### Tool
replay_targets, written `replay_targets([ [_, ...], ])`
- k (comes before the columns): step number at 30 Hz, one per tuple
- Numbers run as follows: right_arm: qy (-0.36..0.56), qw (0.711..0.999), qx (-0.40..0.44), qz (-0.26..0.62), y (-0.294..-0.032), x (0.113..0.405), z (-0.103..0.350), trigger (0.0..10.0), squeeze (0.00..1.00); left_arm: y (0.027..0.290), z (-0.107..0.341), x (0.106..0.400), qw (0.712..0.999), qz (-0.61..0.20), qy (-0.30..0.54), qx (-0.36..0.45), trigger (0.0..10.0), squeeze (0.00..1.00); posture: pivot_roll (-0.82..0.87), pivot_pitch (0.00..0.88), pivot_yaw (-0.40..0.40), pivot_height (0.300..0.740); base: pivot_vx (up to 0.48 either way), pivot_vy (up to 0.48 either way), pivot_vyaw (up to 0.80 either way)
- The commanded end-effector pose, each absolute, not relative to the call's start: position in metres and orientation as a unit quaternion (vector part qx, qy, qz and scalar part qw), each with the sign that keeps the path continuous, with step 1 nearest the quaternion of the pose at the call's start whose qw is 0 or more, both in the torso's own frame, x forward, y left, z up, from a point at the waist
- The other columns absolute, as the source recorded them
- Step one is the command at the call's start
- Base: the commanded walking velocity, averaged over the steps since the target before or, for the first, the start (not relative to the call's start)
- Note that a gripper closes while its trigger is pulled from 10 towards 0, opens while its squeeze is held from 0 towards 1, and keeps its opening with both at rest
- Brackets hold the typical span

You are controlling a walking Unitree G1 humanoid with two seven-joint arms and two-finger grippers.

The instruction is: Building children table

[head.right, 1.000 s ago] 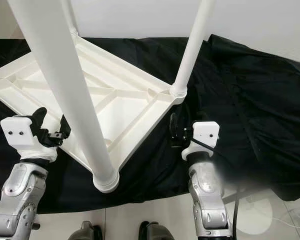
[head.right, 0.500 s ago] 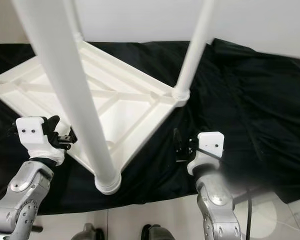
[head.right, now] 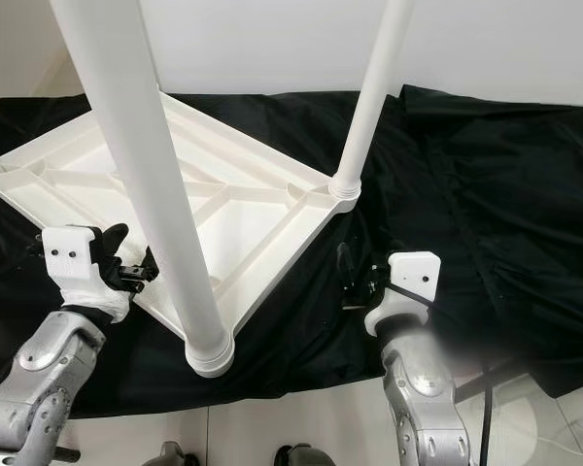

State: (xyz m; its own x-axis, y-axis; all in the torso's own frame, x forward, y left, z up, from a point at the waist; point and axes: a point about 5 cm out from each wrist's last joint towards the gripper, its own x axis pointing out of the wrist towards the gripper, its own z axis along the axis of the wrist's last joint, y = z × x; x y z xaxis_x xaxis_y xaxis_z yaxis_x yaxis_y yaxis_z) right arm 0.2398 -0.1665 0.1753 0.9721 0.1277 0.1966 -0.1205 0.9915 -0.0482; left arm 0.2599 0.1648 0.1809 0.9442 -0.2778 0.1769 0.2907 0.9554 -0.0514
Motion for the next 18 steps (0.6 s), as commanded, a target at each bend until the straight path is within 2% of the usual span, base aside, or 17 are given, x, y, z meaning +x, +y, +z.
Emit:
replay_targets([
  [1,-0.094,0.989,-0.007,0.113,-0.1582,0.2404,0.1754,10.0,0.00,0.1622,0.1802,0.2582,0.969,-0.231,-0.080,-0.030,10.0,0.00,-0.06,0.116,-0.019,0.740,0.000,0.000,0.00],
  [8,-0.080,0.982,-0.010,0.170,-0.1543,0.2440,0.1691,10.0,0.00,0.1676,0.1822,0.2554,0.951,-0.300,-0.076,0.002,10.0,0.00,-0.05,0.117,-0.017,0.740,0.000,0.000,0.00],
  [18,-0.082,0.980,-0.010,0.180,-0.1586,0.2417,0.1714,10.0,0.00,0.1668,0.1815,0.2516,0.949,-0.304,-0.079,0.012,10.0,0.00,-0.09,0.133,-0.032,0.740,0.000,0.000,0.00],
])
